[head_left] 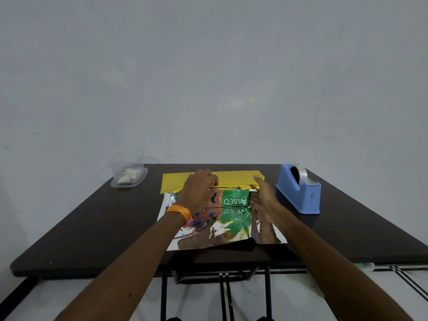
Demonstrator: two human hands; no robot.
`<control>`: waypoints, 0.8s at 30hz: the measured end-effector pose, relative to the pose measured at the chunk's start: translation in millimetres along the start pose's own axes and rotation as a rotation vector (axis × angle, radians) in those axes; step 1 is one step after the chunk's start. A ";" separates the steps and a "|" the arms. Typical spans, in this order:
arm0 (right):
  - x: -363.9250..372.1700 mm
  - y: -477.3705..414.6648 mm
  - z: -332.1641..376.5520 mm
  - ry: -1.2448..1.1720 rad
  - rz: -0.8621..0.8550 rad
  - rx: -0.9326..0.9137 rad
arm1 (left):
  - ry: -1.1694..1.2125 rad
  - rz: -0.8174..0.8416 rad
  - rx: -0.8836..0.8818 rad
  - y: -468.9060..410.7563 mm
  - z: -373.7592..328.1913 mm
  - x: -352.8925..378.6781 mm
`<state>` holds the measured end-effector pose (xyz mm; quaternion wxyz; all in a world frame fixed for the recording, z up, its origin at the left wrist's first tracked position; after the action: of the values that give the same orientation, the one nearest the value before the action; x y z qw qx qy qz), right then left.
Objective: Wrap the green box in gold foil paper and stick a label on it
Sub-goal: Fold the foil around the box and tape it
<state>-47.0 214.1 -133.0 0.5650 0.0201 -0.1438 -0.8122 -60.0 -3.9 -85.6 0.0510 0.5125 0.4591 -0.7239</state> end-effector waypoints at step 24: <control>54.7 35.3 29.9 1.202 -0.140 -1.031 | 0.201 0.049 0.005 18.4 45.0 -17.6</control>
<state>-40.4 158.6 -88.2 0.4318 0.1999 0.5812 -0.6601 -73.0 -53.6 -80.6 0.0211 0.5938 0.4473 -0.6685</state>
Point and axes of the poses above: each hand's wrist, its own y-axis away from the middle knuckle, its own x-axis out of the palm, z = x × y, the point moved 3 cm from there along -y, towards the middle knuckle, and after that the axes turned 9 degrees about x, right-handed, at the moved point
